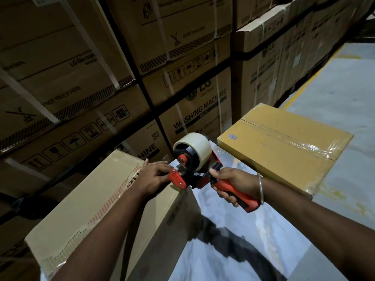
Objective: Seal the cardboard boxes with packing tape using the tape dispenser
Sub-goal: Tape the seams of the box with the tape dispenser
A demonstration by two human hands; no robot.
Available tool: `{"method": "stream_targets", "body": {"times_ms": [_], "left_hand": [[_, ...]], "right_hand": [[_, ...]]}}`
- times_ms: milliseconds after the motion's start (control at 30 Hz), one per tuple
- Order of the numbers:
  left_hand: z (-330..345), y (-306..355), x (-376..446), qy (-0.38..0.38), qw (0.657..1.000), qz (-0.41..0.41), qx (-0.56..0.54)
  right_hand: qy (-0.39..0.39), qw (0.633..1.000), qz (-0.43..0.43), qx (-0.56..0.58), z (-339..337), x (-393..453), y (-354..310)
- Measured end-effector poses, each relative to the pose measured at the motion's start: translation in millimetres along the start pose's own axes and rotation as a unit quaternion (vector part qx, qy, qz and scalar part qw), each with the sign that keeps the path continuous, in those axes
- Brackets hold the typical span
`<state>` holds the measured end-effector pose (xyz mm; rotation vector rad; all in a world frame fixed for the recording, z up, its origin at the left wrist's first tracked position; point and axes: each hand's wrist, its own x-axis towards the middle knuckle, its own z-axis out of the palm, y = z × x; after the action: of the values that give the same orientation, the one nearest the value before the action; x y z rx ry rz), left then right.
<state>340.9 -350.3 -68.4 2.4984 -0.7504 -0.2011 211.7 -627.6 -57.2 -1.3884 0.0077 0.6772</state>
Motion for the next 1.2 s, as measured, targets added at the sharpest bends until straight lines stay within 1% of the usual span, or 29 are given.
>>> {"method": "stream_targets", "body": {"times_ms": [100,233,367,433,500,600,667,833,933,1100,1200], "left_hand": [[-2,-3,2,0.005,1.0,0.001,0.004],[-2,-4,0,0.01,1.0,0.006,0.019],[0,9,-2,0.014,0.993,0.064,0.099],[5,18,-7,0.015,0.992,0.093,0.079],[8,25,-12,0.006,0.994,0.103,0.035],[8,27,-13,0.011,0.995,0.098,-0.001],[7,27,-11,0.008,0.995,0.102,0.002],[8,24,-11,0.008,0.995,0.102,0.002],[8,27,-12,0.005,0.995,0.095,0.016],[9,25,-9,-0.006,0.995,0.087,0.05],[9,26,-7,-0.016,0.995,0.071,0.061]], "right_hand": [[-0.001,1.0,0.004,0.004,-1,1,4],[-0.004,1.0,0.001,0.011,-6,-12,33],[0.011,1.0,-0.026,0.008,-2,-9,52],[0.014,0.999,-0.042,0.016,-1,-6,57],[0.016,0.999,-0.047,0.023,-2,-6,61],[0.026,0.998,-0.051,0.025,-1,-8,67],[0.036,0.997,-0.057,0.036,-1,-13,71],[0.019,0.997,-0.068,0.041,-4,-28,83],[0.011,0.996,-0.077,0.047,3,-36,84],[0.026,0.995,-0.069,0.063,0,-43,84],[0.023,0.995,-0.089,0.038,0,-41,85]]}}
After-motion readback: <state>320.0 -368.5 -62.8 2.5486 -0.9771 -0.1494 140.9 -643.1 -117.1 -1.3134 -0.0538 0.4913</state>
